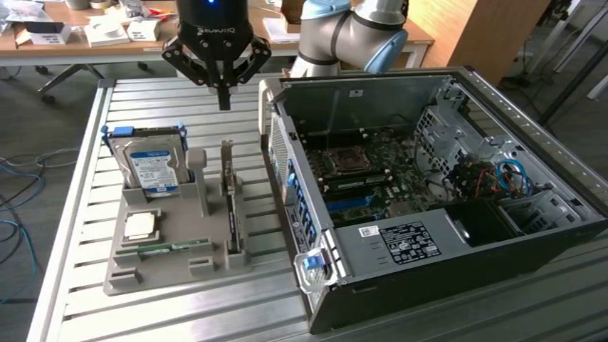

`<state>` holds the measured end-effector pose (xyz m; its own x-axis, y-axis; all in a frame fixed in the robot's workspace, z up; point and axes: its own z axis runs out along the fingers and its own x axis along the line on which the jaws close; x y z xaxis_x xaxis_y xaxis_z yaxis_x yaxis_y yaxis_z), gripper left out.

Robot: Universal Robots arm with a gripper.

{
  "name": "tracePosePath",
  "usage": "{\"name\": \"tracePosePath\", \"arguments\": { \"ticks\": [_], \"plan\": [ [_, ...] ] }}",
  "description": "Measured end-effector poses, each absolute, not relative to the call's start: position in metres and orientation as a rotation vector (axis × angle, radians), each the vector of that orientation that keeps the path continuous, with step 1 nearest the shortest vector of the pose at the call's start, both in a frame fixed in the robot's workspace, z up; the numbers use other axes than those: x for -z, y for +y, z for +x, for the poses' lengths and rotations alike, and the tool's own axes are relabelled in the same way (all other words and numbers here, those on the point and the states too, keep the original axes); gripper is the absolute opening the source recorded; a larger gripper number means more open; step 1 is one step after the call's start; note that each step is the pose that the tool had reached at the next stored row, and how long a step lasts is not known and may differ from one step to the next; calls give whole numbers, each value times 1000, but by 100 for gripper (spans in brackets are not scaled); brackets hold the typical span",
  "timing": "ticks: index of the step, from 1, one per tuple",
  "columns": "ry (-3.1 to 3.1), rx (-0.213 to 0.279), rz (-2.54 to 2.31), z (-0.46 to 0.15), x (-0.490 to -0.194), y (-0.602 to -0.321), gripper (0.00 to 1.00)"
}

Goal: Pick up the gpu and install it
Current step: 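Reach for the gpu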

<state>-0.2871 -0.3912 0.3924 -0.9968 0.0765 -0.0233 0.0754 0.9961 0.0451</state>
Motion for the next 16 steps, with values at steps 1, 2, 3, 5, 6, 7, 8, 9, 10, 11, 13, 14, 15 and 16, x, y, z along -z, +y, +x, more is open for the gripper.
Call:
{"name": "tracePosePath", "arguments": {
  "ticks": [1,2,3,5,6,7,8,9,10,11,13,14,15,16],
  "plan": [
    [3114,-69,119,-287,-392,-392,11],
    [3114,-69,118,-287,-392,-393,11],
    [3114,-69,119,-287,-392,-395,11],
    [3114,-69,119,-287,-392,-399,11],
    [3114,-69,118,-287,-392,-401,11],
    [3114,-69,118,-287,-392,-403,11],
    [3114,-69,119,-287,-392,-406,11],
    [3114,-69,119,-287,-392,-409,11],
    [3114,-69,119,-287,-392,-411,11],
    [3114,-69,119,-287,-392,-413,11],
    [3114,-69,119,-287,-392,-418,11],
    [3114,-69,119,-287,-392,-420,11],
    [3114,-69,118,-287,-392,-422,11],
    [3114,-69,119,-287,-392,-424,11]
  ]
}}
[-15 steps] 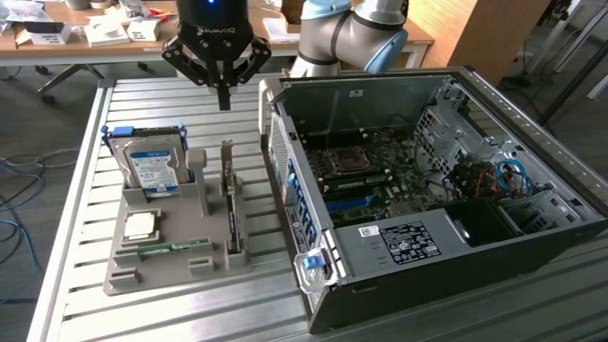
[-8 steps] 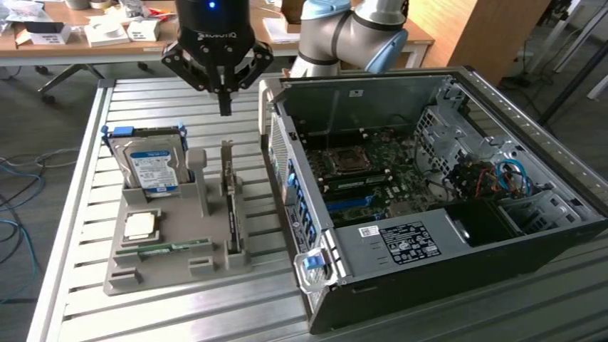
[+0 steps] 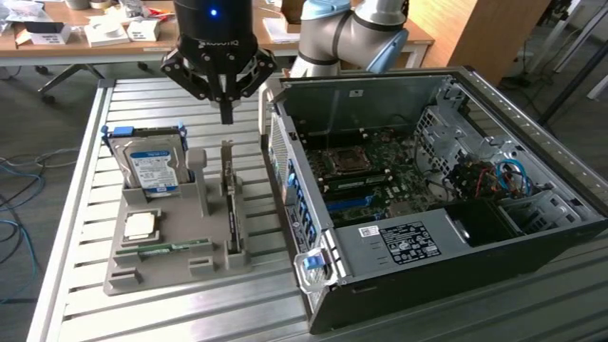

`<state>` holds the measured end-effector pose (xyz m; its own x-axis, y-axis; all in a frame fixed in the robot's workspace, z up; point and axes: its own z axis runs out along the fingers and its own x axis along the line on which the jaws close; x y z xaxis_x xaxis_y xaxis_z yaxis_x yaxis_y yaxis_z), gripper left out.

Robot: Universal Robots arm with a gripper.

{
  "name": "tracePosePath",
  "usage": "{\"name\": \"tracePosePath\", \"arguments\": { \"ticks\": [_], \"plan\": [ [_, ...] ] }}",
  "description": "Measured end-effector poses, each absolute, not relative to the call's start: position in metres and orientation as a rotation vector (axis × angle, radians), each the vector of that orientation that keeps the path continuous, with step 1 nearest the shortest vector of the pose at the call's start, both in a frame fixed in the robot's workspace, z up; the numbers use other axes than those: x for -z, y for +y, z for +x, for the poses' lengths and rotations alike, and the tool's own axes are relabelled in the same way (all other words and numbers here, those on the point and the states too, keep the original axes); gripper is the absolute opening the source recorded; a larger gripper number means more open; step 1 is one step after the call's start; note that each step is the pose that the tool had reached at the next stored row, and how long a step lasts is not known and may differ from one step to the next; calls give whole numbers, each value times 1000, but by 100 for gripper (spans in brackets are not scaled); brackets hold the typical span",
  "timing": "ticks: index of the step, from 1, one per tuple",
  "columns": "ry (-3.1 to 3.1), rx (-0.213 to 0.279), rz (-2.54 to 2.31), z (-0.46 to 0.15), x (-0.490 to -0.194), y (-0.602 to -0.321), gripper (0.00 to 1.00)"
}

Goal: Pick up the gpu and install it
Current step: 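Reach for the gpu, then pick up the gpu and move the gpu toward the slot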

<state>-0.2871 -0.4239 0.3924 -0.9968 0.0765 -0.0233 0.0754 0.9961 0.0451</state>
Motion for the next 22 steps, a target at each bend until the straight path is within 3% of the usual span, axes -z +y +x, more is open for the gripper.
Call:
{"name": "tracePosePath", "arguments": {
  "ticks": [22],
  "plan": [
    [3114,-69,119,-290,-392,-436,11]
  ]
}}
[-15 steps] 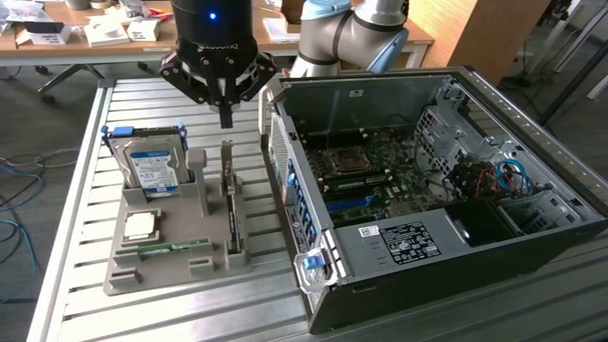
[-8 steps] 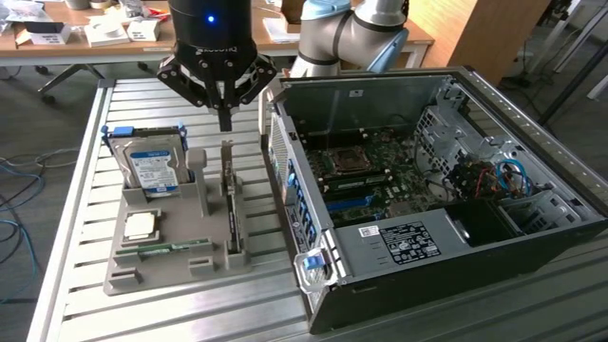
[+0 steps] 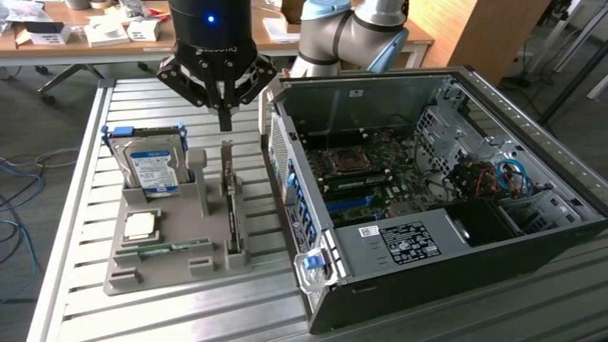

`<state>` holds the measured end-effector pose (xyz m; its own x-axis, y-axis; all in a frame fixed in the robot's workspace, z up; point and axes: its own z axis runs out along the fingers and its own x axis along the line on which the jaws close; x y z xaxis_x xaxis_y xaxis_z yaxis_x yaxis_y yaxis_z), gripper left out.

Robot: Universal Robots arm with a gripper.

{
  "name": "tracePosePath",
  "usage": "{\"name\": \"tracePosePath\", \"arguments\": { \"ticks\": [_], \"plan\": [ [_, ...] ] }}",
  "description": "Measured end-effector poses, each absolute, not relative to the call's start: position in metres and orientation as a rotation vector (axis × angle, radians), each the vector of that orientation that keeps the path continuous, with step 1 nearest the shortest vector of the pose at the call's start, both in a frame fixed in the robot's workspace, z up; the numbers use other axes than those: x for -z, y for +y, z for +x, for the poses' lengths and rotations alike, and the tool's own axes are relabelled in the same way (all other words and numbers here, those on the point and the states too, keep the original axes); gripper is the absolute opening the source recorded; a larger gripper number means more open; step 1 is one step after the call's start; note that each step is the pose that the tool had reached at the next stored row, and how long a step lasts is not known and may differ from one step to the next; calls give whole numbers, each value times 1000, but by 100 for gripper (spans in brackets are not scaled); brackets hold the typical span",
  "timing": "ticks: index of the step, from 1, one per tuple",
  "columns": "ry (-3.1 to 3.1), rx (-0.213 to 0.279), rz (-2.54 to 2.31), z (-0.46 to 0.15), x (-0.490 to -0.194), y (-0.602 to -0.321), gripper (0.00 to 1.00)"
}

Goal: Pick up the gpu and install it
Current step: 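Pick up the gpu and move the gpu toward the slot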

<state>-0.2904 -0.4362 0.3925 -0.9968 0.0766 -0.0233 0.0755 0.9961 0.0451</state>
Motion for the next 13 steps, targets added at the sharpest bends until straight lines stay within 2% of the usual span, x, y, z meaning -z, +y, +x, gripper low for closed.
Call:
{"name": "tracePosePath", "arguments": {
  "ticks": [6,7,8,10,13],
  "plan": [
    [3114,-69,119,-290,-392,-436,11],
    [3114,-69,119,-290,-392,-436,17],
    [3114,-69,119,-290,-392,-436,17],
    [3114,-69,119,-290,-392,-436,29],
    [3114,-69,119,-290,-392,-436,35]
  ]
}}
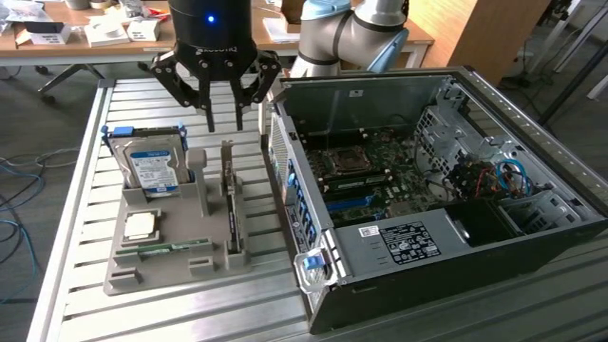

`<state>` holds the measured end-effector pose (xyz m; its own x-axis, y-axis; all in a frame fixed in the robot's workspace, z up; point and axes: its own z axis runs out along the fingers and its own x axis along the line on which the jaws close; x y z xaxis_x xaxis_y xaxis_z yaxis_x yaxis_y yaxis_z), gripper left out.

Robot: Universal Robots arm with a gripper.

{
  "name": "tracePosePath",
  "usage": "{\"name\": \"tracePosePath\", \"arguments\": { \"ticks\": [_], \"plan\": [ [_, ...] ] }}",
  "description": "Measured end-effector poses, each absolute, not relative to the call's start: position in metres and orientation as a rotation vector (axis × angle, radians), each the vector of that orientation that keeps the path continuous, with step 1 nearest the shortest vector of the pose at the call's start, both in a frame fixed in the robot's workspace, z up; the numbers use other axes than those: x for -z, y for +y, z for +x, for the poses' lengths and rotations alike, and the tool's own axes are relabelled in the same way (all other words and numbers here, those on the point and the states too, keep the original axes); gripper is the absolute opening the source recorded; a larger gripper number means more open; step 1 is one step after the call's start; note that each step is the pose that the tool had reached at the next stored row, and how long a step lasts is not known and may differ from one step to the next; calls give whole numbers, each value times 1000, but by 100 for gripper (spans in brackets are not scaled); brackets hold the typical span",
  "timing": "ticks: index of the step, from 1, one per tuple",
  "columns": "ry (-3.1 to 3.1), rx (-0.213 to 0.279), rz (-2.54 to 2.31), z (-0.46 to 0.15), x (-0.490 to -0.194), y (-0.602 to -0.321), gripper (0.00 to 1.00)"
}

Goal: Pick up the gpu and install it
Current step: 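Pick up the gpu and move the gpu toward the slot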

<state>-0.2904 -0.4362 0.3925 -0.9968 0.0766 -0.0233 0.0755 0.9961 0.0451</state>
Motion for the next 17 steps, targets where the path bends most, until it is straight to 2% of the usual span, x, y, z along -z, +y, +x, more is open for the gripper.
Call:
{"name": "tracePosePath", "arguments": {
  "ticks": [1,17],
  "plan": [
    [3114,-69,119,-290,-392,-436,42],
    [3114,-69,119,-290,-370,-436,42]
  ]
}}
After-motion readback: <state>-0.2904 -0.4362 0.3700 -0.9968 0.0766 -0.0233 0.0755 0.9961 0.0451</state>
